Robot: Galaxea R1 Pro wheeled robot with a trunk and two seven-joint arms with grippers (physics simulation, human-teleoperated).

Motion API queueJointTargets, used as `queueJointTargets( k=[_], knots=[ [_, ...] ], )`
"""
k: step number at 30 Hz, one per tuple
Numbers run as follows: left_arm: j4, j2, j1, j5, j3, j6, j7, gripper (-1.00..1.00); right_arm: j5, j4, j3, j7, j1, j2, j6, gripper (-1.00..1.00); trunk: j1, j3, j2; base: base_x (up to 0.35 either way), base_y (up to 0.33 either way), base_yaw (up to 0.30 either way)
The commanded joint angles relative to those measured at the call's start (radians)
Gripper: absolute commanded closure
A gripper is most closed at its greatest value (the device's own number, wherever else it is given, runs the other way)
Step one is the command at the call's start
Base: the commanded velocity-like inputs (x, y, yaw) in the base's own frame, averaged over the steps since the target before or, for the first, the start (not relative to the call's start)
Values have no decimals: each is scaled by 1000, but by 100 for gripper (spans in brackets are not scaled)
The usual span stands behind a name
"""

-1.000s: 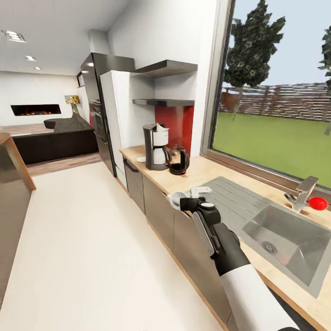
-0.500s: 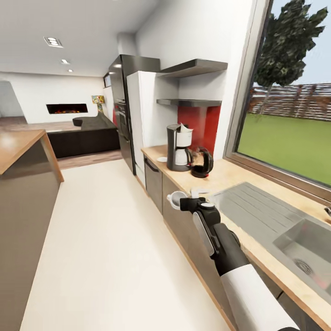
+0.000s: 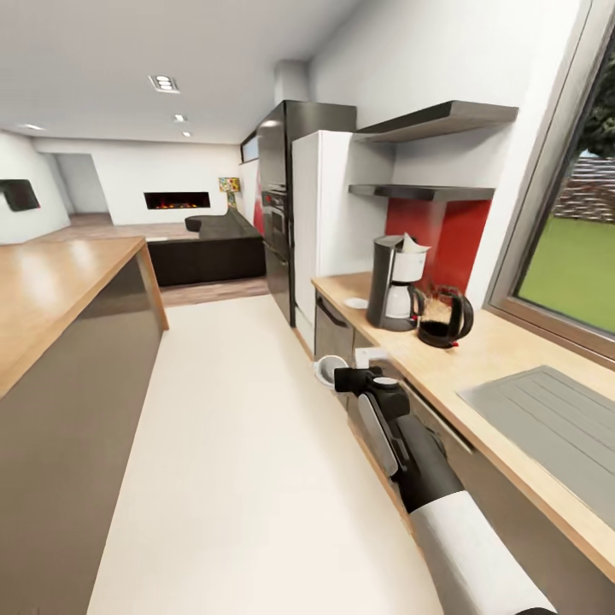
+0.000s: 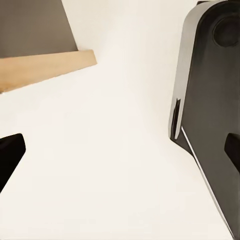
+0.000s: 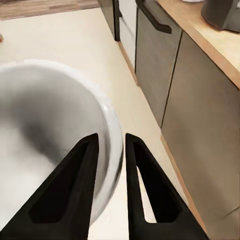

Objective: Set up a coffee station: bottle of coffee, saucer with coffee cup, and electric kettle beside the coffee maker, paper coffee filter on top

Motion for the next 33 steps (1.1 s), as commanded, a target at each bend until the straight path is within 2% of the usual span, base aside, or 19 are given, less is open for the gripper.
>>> queueJointTargets(
  k=[1,11,17,25,33],
  knots=[
    [-1,0,0,-11,8,-2,2,-100,-11,-1,1,-8,-1,0,3,100,1,-2,-2,243,246,282],
    [0,1,0,-11,8,-2,2,-100,-11,0,1,-8,-1,0,3,100,1,-2,-2,243,246,281],
    [0,1,0,20,6,-3,2,-100,-9,1,0,-8,0,-5,3,100,1,-2,-2,257,243,277],
    [0,3,0,31,4,-4,2,-100,-8,13,1,-8,1,-8,3,100,1,-2,-2,282,222,47],
    [0,1,0,31,3,-4,2,-100,-8,14,1,-8,1,-7,3,100,1,-2,-2,320,113,1]
  ],
)
